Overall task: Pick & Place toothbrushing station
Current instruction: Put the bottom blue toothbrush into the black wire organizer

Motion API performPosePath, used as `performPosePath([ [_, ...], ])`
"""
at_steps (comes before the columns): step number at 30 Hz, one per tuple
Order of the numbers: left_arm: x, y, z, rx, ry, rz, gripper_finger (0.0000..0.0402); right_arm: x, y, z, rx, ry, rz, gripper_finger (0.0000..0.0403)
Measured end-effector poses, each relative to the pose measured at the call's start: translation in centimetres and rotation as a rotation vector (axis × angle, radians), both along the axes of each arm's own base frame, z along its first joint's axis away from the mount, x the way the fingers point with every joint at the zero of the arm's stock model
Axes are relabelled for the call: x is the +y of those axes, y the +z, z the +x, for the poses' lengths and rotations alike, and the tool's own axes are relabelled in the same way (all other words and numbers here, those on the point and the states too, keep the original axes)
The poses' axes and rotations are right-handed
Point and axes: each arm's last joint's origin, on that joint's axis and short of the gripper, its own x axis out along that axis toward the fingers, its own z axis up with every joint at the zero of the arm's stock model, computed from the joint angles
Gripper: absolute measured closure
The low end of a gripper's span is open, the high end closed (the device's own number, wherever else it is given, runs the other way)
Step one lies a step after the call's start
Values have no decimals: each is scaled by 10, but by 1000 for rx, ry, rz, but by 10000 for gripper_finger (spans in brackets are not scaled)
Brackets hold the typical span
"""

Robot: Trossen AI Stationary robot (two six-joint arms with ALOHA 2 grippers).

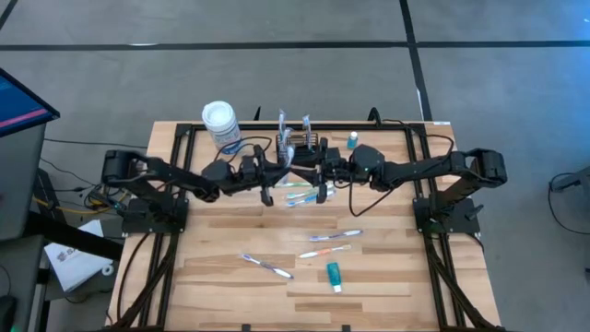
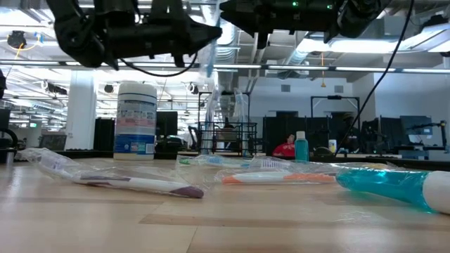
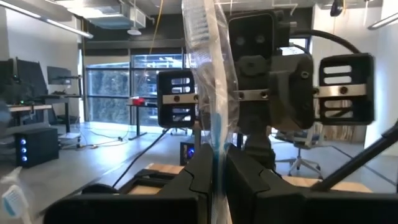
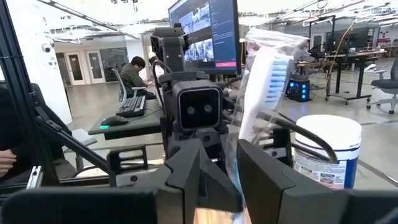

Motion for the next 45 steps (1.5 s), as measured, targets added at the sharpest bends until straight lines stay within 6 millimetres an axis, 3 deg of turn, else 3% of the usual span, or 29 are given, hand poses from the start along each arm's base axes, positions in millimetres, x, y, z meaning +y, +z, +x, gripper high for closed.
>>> performPosePath([
  [22,-3,1,5,6,-13,0,387,-4,-4,0,44,-5,-7,305],
  [45,-7,1,5,8,-42,7,387,-2,12,-8,-21,-13,-25,305],
])
